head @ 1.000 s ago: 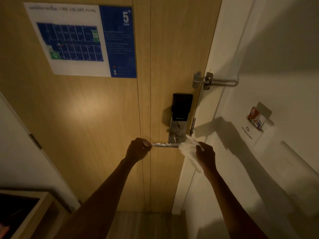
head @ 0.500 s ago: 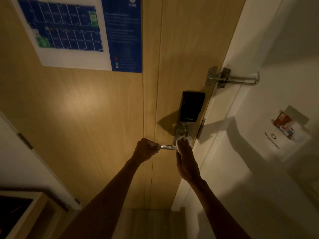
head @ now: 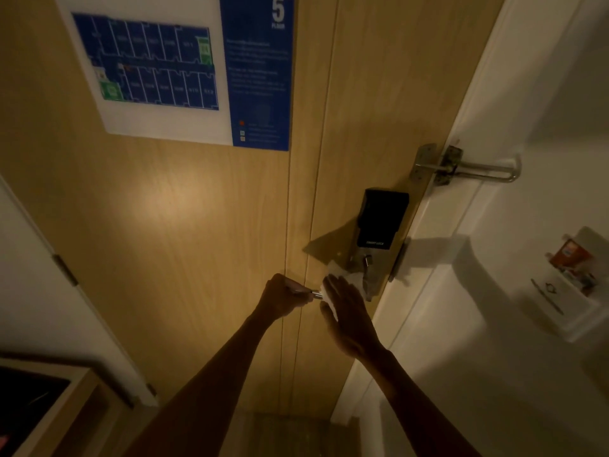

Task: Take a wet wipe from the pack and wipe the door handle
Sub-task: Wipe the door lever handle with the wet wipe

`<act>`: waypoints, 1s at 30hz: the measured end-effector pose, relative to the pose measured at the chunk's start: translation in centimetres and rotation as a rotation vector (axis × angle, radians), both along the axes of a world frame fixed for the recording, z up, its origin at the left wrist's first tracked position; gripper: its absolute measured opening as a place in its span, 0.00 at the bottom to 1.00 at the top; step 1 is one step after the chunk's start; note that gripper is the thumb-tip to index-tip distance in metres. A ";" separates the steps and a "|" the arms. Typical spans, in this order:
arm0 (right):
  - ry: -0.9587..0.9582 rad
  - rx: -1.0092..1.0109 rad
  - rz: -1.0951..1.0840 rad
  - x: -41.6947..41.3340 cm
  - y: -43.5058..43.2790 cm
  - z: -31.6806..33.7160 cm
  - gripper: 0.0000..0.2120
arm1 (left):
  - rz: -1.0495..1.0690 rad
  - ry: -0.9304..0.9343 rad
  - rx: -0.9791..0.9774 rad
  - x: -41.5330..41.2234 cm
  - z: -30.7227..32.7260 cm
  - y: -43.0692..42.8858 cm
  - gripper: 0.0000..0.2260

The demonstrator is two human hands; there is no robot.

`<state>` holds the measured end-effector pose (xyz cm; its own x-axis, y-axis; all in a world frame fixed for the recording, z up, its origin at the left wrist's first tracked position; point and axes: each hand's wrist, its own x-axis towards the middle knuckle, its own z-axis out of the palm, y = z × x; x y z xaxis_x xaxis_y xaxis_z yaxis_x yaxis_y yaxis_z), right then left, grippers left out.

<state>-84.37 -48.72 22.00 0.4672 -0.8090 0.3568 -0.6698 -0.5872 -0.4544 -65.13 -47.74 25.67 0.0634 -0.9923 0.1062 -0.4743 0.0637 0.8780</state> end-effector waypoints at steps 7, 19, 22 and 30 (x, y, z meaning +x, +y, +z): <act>-0.037 -0.064 -0.019 0.1 -1.2 1.6 0.16 | 0.042 0.051 0.054 -0.4 -0.2 0.4 0.08; 0.297 -0.348 0.066 -0.7 -2.7 0.9 0.16 | 0.087 0.111 0.054 -0.5 -0.2 0.4 0.07; 0.323 -0.461 0.041 -2.0 -2.9 -0.3 0.13 | 0.078 0.084 0.013 -0.5 -0.3 0.6 0.06; 0.446 -0.457 0.093 0.2 -3.4 0.8 0.14 | 0.053 0.031 -0.001 -0.3 -0.5 0.0 0.05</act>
<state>-84.18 -52.15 22.82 0.7108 -0.5705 0.4114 -0.6739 -0.7200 0.1658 -65.41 -47.71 25.14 0.1194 -0.9873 0.1048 -0.4498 0.0403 0.8922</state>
